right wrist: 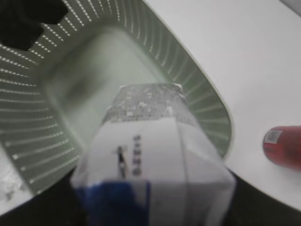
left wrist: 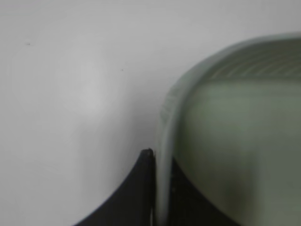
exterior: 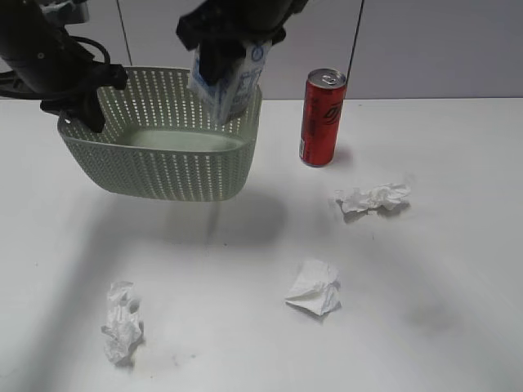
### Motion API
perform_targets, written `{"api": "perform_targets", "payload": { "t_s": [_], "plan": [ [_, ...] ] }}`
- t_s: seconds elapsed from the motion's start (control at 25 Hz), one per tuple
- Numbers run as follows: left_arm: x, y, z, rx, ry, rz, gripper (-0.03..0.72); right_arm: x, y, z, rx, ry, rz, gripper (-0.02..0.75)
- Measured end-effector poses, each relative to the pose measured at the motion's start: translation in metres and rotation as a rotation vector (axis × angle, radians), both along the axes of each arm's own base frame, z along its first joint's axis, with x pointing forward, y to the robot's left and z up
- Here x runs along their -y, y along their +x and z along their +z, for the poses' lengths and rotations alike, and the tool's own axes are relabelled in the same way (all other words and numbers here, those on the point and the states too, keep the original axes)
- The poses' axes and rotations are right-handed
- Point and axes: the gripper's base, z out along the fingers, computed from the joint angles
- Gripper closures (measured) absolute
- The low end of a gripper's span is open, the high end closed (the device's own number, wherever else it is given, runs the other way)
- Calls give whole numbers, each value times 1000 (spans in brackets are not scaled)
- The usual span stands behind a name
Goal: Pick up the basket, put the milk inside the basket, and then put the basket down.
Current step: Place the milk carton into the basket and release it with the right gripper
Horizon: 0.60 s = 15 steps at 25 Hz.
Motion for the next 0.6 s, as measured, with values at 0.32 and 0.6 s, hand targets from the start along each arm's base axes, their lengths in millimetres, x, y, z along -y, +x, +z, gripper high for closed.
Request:
{"api": "perform_targets", "payload": {
  "t_s": [0.32,0.6],
  "plan": [
    [6,-1,0,6,-1,-14,703,-23,26,-77,-80,-70,12,418],
    [5,-1,0,7,7,-17,703,-33,26,-85,-90,-16,26,292]
  ]
}}
